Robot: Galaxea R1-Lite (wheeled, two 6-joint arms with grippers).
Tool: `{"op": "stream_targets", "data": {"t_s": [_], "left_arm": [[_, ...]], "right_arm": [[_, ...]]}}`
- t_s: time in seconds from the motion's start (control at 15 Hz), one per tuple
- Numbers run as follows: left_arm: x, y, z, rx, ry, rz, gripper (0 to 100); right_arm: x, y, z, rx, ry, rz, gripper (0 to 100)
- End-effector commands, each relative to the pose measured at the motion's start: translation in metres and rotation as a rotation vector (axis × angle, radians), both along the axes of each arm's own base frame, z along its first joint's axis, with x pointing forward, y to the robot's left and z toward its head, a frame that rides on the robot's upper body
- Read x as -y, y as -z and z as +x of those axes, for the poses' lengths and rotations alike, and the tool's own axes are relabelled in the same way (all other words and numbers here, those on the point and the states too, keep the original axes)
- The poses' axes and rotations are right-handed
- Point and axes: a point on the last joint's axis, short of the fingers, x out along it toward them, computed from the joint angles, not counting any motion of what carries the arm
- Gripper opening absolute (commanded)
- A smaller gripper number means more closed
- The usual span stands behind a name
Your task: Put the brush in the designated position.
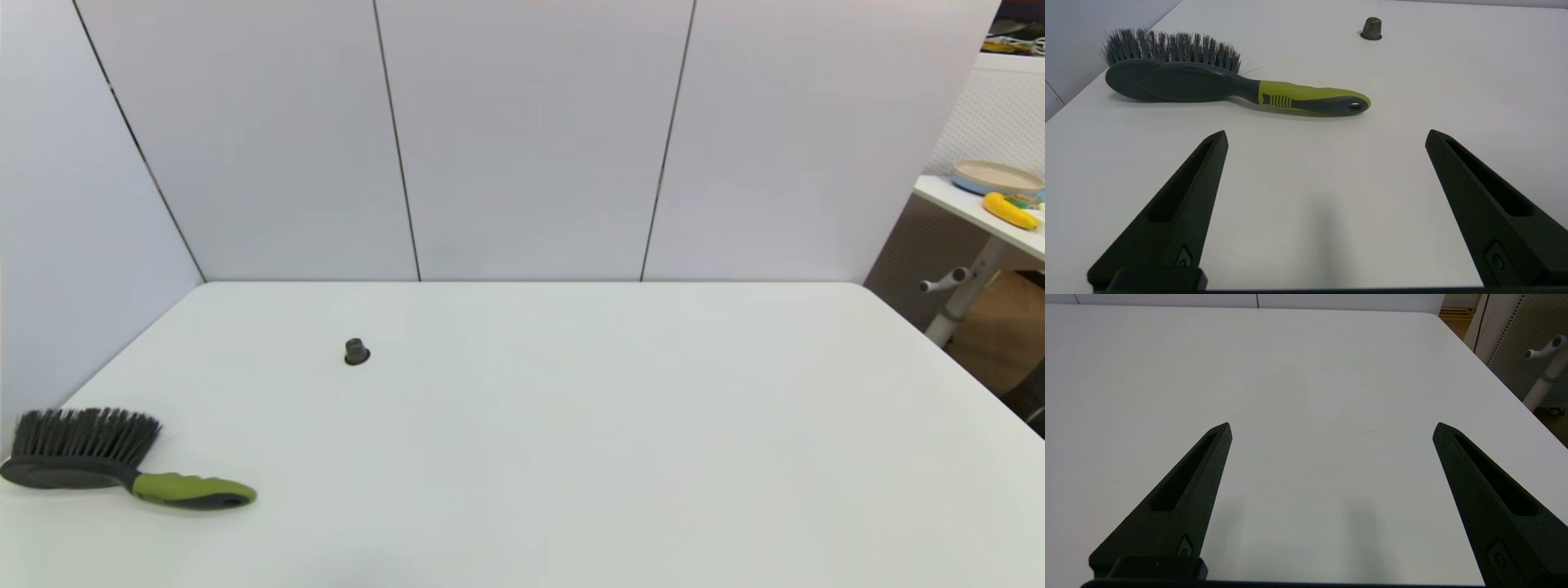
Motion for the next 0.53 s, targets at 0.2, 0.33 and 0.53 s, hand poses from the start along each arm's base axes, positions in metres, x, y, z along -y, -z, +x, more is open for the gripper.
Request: {"op": "stream_targets", "data": {"t_s": [0.2, 0.33, 0.53], "left_arm": [[0.000, -0.053, 0.011, -0.094, -0.015, -0.012, 100], [0.000, -0.114, 0.016, -0.122, -0.018, -0.012, 100], [0.000, -0.214, 0.024, -0.186, -0.102, -0.003, 100]], "right_arm": [[0.000, 0.000, 0.000, -0.003, -0.001, -0.001, 100], [0.000, 0.000, 0.000, -0.003, -0.001, -0.001, 100], [0.000, 0.000, 0.000, -0.003, -0.001, -0.001, 100]]}}
